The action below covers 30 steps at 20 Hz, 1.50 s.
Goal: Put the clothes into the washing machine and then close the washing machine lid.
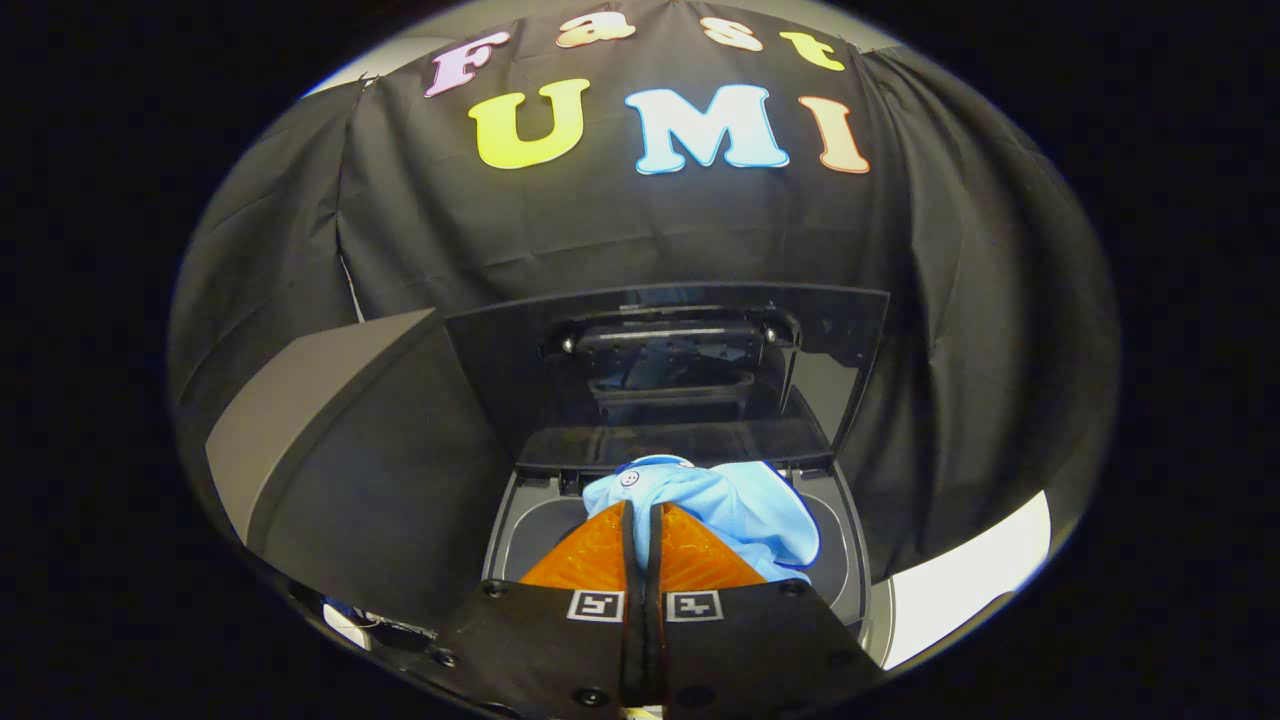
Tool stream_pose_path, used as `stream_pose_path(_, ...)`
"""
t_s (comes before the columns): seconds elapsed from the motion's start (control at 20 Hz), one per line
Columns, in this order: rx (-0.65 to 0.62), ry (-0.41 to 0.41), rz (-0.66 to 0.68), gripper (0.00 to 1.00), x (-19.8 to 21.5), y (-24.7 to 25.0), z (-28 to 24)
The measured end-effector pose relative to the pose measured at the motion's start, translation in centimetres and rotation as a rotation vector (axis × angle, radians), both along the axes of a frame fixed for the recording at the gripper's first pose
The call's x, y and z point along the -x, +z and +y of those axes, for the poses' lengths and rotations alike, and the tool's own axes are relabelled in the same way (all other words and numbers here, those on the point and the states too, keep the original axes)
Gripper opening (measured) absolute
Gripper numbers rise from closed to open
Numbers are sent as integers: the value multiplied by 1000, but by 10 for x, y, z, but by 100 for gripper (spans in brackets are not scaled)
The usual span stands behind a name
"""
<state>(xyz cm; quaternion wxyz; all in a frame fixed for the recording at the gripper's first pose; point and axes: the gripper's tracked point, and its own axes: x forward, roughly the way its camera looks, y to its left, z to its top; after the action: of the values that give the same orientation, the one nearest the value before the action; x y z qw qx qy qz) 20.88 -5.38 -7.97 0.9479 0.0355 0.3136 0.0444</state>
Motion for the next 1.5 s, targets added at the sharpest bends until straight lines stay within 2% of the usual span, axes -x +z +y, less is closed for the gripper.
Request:
stream_pose_path(0.25, 21, -5, 76, 2, 7, -31, 0)
stream_pose_path(0.4, 43, 5, 96, 10, 10, -40, 0)
stream_pose_path(0.45, 47, 5, 87, 16, 9, -39, 1)
stream_pose_path(0.55, 52, 16, 79, 18, 10, -36, 2)
stream_pose_path(0.8, 61, 25, 29, 96, 2, -22, 8)
stream_pose_path(1.25, 37, 12, -281, 96, -48, 77, 18)
stream_pose_path(1.5, 48, 4, -393, 96, -83, 112, 22)
